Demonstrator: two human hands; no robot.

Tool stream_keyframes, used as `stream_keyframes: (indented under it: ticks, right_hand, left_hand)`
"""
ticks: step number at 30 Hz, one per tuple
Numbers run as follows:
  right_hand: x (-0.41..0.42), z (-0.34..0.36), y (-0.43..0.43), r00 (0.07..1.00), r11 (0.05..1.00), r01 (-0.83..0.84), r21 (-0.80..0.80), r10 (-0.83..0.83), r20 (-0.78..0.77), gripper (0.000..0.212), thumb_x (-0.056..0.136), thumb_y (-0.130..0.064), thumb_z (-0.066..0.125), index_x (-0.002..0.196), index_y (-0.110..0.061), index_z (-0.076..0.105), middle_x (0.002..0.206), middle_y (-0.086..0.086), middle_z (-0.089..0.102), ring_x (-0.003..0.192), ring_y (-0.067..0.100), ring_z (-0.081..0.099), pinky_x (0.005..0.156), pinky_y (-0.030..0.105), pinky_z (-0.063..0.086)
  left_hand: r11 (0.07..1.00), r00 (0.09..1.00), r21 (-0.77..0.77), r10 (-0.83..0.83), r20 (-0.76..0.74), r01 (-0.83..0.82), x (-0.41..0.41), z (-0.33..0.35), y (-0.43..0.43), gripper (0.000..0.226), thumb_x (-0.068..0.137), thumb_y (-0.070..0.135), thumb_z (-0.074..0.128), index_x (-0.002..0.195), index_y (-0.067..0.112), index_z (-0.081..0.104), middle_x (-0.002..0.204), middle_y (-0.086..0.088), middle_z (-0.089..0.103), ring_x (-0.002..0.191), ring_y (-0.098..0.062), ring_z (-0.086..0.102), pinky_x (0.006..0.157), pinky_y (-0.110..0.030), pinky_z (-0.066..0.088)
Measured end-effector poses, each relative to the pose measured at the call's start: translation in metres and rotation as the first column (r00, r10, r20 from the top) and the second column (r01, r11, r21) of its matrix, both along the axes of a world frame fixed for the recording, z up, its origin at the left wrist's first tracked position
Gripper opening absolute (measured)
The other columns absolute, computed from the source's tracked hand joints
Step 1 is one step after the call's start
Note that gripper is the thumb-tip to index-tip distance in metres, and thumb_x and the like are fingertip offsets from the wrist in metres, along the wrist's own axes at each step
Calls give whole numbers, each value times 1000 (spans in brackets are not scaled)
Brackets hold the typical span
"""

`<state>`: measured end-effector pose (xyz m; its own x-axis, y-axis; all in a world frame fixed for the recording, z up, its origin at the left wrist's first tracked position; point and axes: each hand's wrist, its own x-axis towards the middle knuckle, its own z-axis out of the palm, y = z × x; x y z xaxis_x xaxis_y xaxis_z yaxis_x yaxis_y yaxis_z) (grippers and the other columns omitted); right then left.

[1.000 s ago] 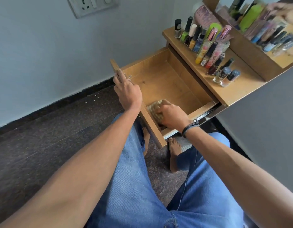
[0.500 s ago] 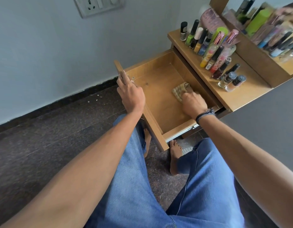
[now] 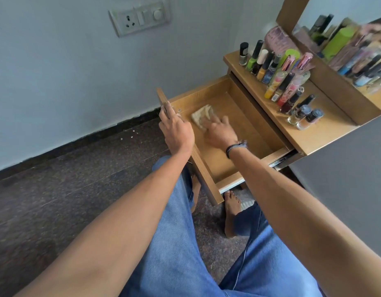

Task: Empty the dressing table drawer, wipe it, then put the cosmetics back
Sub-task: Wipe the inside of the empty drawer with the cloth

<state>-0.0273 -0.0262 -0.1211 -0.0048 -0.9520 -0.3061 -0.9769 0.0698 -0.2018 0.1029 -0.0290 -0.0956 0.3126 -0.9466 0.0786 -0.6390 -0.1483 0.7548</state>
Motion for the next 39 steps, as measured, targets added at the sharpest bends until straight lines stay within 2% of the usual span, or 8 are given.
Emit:
stream_keyframes:
  ticks: [4, 7, 12, 16, 21, 25, 33, 39]
  right_hand:
    - [20, -13, 33, 990, 984, -136, -118, 139, 21, 42, 105, -30, 37, 145, -29, 49, 153, 7, 40, 124, 35, 41, 105, 41, 32]
    - [8, -12, 45, 984, 981, -170, -91, 173, 28, 37, 105, -29, 41, 135, -24, 61, 132, 6, 49, 125, 29, 43, 105, 40, 34]
    - [-6, -5, 74, 979, 979, -205, 18, 205, 0, 28, 100, -25, 55, 124, -21, 71, 110, -5, 34, 109, 21, 58, 112, 38, 37]
    - [-5, 2, 92, 979, 980, -197, 21, 198, -39, 27, 101, -17, 54, 123, -19, 70, 110, -3, 30, 78, 18, 54, 99, 29, 48]
    - [4, -7, 53, 989, 988, -150, -37, 150, 2, 32, 92, -7, 54, 118, -19, 70, 121, 1, 42, 105, 26, 59, 104, 41, 48]
    - [19, -8, 3, 982, 977, -191, -98, 191, -7, 36, 99, -16, 45, 131, -19, 62, 142, 5, 44, 133, 34, 41, 104, 46, 44]
    - [37, -6, -47, 995, 995, -96, -21, 97, 24, 46, 104, -22, 41, 149, -33, 41, 149, 7, 31, 125, 43, 37, 104, 47, 46]
    - [21, -7, -54, 998, 999, -35, 7, 35, 49, 45, 107, -28, 44, 150, -41, 43, 146, 2, 30, 129, 35, 37, 107, 47, 45]
  left_hand:
    - [1000, 1000, -20, -7, -1, 7, 1, -1, 0, 53, 103, 11, 37, 155, 13, 32, 155, -8, 35, 124, -30, 46, 95, -39, 43]
    - [1000, 1000, -18, -8, -10, 8, 1, -1, 1, 53, 103, 12, 36, 156, 14, 30, 156, -7, 34, 127, -28, 44, 94, -36, 44]
    - [1000, 999, -23, -13, -40, 12, 2, -2, 0, 53, 104, 11, 36, 156, 14, 30, 156, -7, 34, 127, -29, 44, 96, -38, 45]
    - [1000, 999, -22, -8, -39, 7, 2, -1, 1, 52, 104, 12, 36, 156, 15, 29, 157, -7, 34, 126, -28, 43, 96, -37, 44]
    - [1000, 999, -19, 0, -39, -1, 1, 0, 2, 52, 104, 13, 35, 156, 16, 29, 158, -5, 33, 128, -28, 42, 96, -38, 43]
    - [1000, 999, -23, -7, -45, 6, 1, -6, -1, 52, 104, 13, 36, 156, 16, 30, 158, -5, 33, 129, -30, 42, 97, -42, 43]
    - [1000, 999, -7, -10, -34, 10, 1, -3, -1, 52, 105, 14, 36, 156, 15, 30, 158, -6, 33, 129, -32, 42, 99, -45, 44]
    - [1000, 1000, 14, -15, -16, 15, 2, -3, -1, 51, 106, 16, 35, 156, 17, 28, 158, -4, 31, 129, -31, 41, 92, -45, 49]
